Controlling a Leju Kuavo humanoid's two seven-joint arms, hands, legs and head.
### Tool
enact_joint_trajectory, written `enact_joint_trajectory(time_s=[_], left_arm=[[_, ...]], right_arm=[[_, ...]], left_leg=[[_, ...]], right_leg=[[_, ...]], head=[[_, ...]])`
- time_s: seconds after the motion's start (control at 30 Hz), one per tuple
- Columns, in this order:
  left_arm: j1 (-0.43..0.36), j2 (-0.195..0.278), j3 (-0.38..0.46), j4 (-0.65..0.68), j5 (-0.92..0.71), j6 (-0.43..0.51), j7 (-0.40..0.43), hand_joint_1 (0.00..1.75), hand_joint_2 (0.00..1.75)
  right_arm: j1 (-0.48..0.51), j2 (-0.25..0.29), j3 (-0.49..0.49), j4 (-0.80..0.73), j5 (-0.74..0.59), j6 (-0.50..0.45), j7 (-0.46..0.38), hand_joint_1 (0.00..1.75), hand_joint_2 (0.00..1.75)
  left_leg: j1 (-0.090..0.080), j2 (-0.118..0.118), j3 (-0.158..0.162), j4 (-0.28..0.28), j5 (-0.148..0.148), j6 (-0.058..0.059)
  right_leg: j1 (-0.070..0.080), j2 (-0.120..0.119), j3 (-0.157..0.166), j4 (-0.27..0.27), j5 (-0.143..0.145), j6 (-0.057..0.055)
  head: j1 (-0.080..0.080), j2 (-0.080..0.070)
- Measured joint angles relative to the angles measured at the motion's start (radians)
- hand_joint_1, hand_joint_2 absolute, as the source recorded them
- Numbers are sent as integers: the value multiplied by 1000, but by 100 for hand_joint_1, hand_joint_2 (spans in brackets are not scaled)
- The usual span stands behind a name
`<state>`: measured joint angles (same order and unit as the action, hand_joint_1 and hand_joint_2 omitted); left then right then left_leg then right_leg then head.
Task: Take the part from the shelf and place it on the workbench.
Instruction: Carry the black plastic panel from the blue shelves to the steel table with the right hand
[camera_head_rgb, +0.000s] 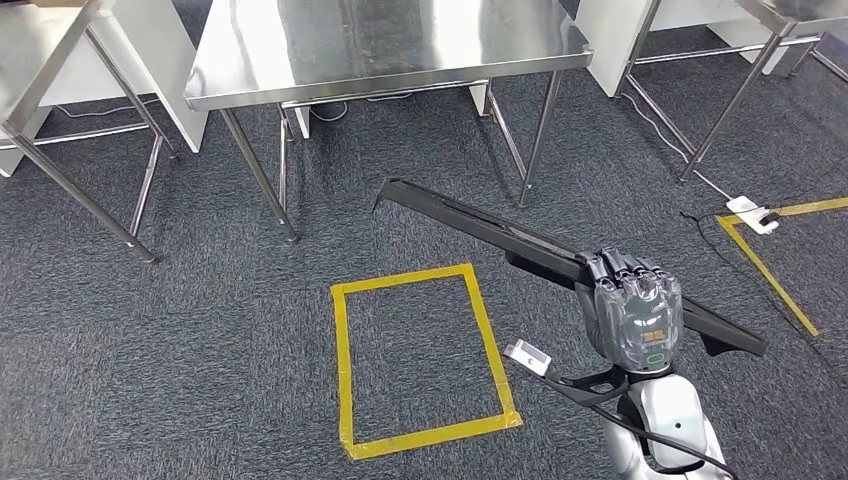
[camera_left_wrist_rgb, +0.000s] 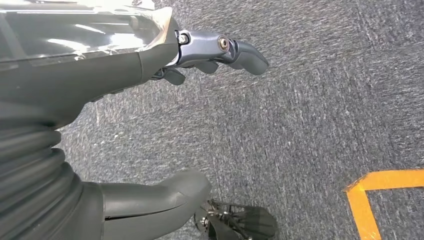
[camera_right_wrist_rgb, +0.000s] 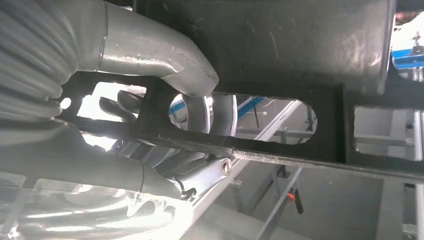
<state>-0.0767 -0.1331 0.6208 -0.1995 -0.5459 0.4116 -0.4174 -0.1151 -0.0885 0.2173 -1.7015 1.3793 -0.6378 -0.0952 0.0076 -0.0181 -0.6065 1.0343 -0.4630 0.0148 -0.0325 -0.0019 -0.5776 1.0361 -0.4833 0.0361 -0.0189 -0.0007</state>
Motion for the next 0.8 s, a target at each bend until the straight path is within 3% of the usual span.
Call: enact_joint_trajectory(time_s=[0.07,0.13,0.2,0.23,0.3,0.37,0.43,0.53,0.57,0.63,0.7,0.73,0.8], left_arm=[[0,0,2,0,-1,0,0,0,175],[0,0,4,0,-2,0,-1,0,175],[2,0,5,0,-5,-1,-1,0,175],[3,0,5,0,-6,-1,-1,0,175],[3,1,5,0,-7,-1,-1,0,175],[2,2,5,0,-8,-1,-2,0,175],[1,3,6,0,-8,-1,-3,0,175],[2,3,6,-1,-7,-1,-4,0,175],[1,3,6,-1,-7,-1,-4,0,175],[0,3,6,-1,-7,-1,-4,0,175],[0,1,6,-1,-7,-1,-4,0,175],[1,1,6,-1,-7,-1,-4,0,175],[2,0,6,0,-8,-1,-3,0,175]], right_arm=[[0,0,0,0,1,0,0,175,175],[3,1,0,0,3,0,1,175,175],[9,2,0,0,6,0,2,175,175],[12,2,0,0,7,0,2,175,175],[16,3,0,-2,9,0,3,175,175],[18,4,0,-3,9,0,4,175,175],[21,6,0,-4,10,0,4,175,175],[23,6,1,-8,12,0,4,175,175],[23,6,1,-9,12,0,4,175,175],[26,5,1,-9,11,0,4,175,175],[31,4,1,-9,11,0,4,175,175],[33,4,1,-9,12,0,4,175,175],[35,4,1,-9,14,-1,4,175,175]], left_leg=[[3,6,-25,59,-37,-9],[4,12,-91,185,-93,-15],[4,14,-142,264,-106,-14],[3,14,-138,247,-82,-10],[0,14,-85,125,-11,6],[-7,15,-37,24,24,22],[-15,15,-27,2,20,31],[-13,14,-8,-24,27,41],[-10,15,0,-34,30,44],[-11,15,7,-39,29,51],[-13,12,9,-39,26,52],[-13,11,10,-38,24,51],[-13,8,15,-33,18,44]], right_leg=[[-4,0,5,-2,-2,-10],[-1,0,7,-1,-5,-18],[3,0,9,-1,-9,-23],[5,0,12,-1,-10,-25],[8,2,20,-2,-15,-28],[12,3,22,-4,-19,-25],[12,2,22,-8,-21,-15],[15,1,16,8,-35,-3],[17,1,-2,46,-53,-5],[16,2,-67,169,-101,-12],[16,2,-120,253,-120,-5],[16,2,-120,241,-105,3],[13,1,-67,116,-43,21]], head=[[-3,0],[-6,0],[-6,0],[-7,0],[-6,0],[-6,0],[-7,0],[-7,0],[-6,0],[-4,0],[-4,0],[-4,0],[-3,0]])
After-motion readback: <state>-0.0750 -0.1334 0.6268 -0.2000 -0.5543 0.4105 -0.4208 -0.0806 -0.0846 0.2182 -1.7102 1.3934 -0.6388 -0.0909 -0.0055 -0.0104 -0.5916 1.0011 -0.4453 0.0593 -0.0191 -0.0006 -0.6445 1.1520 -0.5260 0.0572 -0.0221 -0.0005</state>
